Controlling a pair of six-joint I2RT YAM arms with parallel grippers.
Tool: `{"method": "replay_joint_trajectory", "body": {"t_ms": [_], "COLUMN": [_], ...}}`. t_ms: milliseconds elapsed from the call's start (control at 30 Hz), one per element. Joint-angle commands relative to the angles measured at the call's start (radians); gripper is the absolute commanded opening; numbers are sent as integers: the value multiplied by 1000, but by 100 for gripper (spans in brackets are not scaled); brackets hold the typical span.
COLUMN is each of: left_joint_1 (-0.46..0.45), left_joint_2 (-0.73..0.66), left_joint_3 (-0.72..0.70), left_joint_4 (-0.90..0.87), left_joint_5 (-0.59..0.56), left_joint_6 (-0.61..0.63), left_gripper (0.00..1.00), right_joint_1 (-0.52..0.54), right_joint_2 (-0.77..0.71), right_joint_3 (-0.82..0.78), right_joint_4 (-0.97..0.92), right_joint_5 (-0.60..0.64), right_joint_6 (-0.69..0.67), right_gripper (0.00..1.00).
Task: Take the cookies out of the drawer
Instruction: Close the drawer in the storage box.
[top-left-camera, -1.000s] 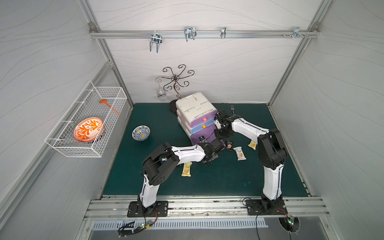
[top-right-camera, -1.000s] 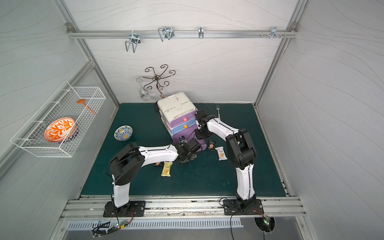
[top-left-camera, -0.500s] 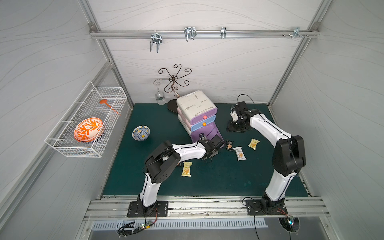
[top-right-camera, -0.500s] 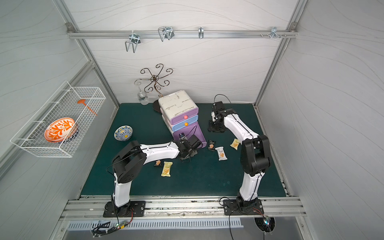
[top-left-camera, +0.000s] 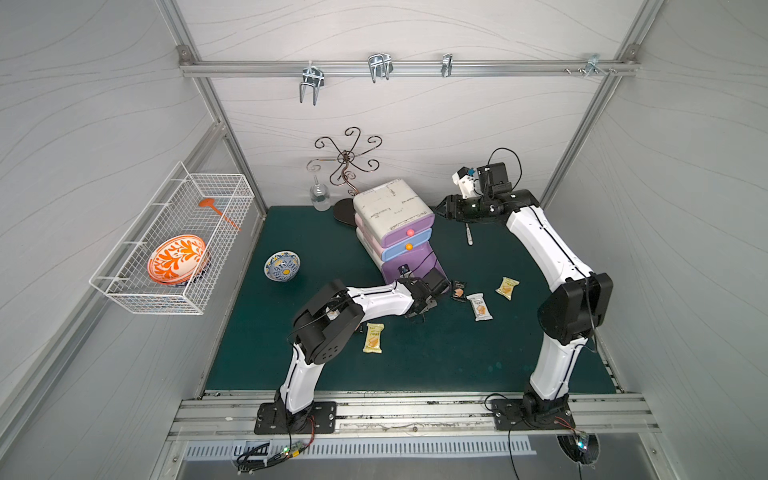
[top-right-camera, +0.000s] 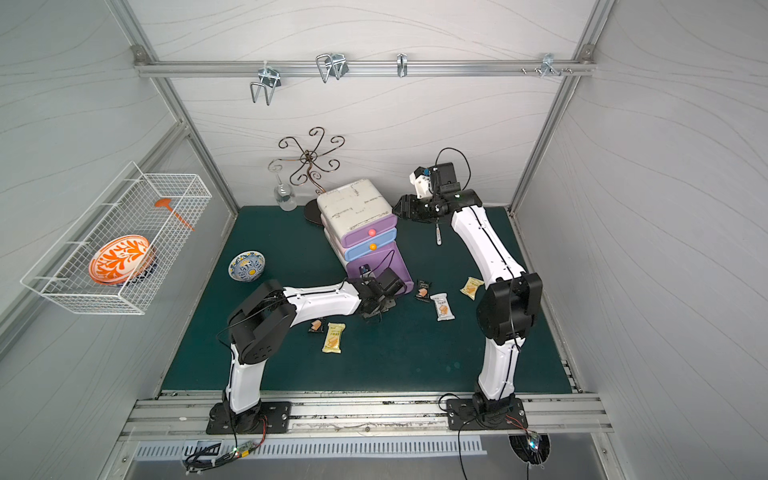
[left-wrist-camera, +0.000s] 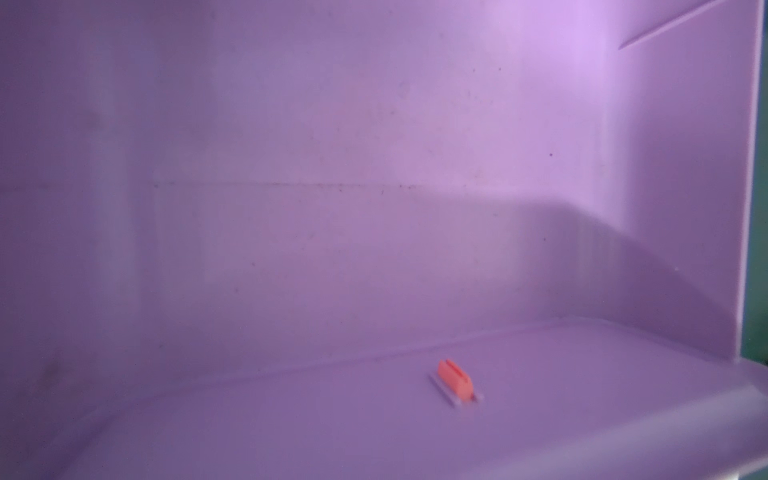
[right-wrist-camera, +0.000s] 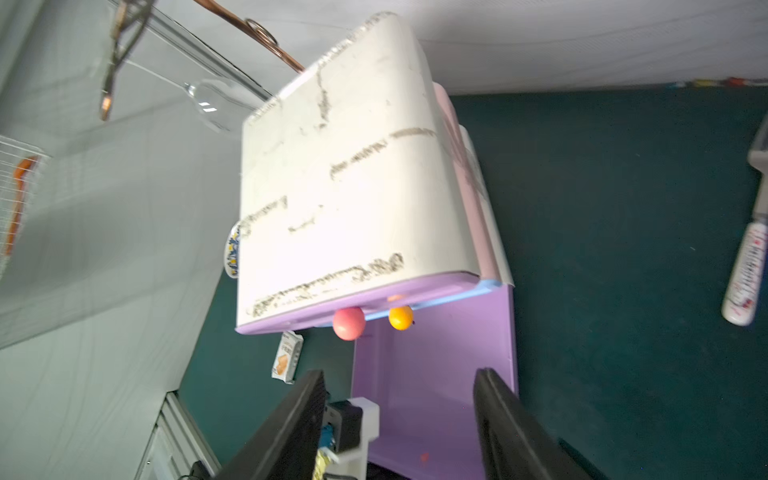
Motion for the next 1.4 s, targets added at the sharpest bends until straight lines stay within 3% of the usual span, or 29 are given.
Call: {"method": "replay_joint_trajectory", "body": {"t_ms": [0, 267, 600, 1033, 1367], "left_joint_1": [20, 22, 28, 33, 40], "left_joint_2": [30, 20, 0, 37, 87], "left_joint_3": [38, 5, -17, 25, 52], "left_joint_4": [23, 36, 70, 47, 106], "left_joint_5": [-40, -35, -9, -11, -7], "left_joint_6": [6, -11, -7, -42, -78], "left_gripper": [5, 6, 36, 39, 41], "right_joint_1": [0, 4, 4, -4, 2], "right_joint_2": [72, 186, 204, 180, 321], "right_joint_3": [21, 104, 107, 94, 275], "right_joint_4": [50, 37, 55, 86, 28], "right_joint_5": [-121, -144, -154, -94, -157], "right_joint_6": [22, 16, 14, -19, -48], "right_gripper": [66, 70, 71, 72, 73]}}
